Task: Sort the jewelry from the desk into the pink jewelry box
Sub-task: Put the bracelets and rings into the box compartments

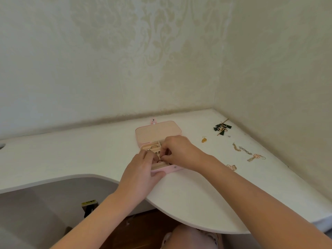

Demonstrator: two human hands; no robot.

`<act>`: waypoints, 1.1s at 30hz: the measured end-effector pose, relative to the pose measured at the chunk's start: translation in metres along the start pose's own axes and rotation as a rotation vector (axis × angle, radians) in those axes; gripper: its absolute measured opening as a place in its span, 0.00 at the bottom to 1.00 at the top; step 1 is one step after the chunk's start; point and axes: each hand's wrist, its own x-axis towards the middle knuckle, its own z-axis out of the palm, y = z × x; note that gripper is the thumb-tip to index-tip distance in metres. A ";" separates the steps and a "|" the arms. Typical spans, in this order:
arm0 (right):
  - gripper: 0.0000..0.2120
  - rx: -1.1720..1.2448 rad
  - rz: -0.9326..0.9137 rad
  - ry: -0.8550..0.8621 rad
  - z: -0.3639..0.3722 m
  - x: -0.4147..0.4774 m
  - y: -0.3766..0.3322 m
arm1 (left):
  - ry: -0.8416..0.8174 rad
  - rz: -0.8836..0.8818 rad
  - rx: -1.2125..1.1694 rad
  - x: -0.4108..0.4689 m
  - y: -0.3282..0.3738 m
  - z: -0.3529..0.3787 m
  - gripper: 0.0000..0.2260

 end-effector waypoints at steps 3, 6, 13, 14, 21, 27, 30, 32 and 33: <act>0.05 0.030 -0.013 0.030 0.002 0.000 0.003 | 0.000 -0.015 -0.015 -0.001 0.000 -0.001 0.18; 0.05 0.043 -0.019 0.047 0.004 0.000 0.005 | -0.008 -0.030 -0.037 0.000 0.000 0.001 0.17; 0.06 0.060 -0.031 0.031 0.001 -0.003 0.010 | 0.011 -0.070 -0.127 0.013 -0.003 -0.006 0.10; 0.05 0.043 -0.040 0.025 0.000 -0.003 0.010 | 0.010 -0.080 -0.131 0.016 -0.004 -0.009 0.08; 0.10 -0.259 -0.038 -0.179 -0.008 0.021 -0.006 | -0.107 -0.079 -0.086 0.018 -0.010 -0.023 0.06; 0.03 -0.373 -0.132 -0.296 -0.013 0.031 -0.014 | -0.135 -0.040 -0.170 0.010 -0.019 -0.024 0.06; 0.04 -0.371 -0.151 -0.327 -0.013 0.032 -0.013 | -0.152 0.013 -0.180 0.010 -0.019 -0.023 0.07; 0.04 -0.359 -0.158 -0.328 -0.010 0.033 -0.012 | -0.161 0.031 -0.179 0.011 -0.019 -0.024 0.07; 0.04 -0.358 -0.163 -0.322 -0.009 0.034 -0.011 | -0.168 0.035 -0.172 0.012 -0.019 -0.024 0.08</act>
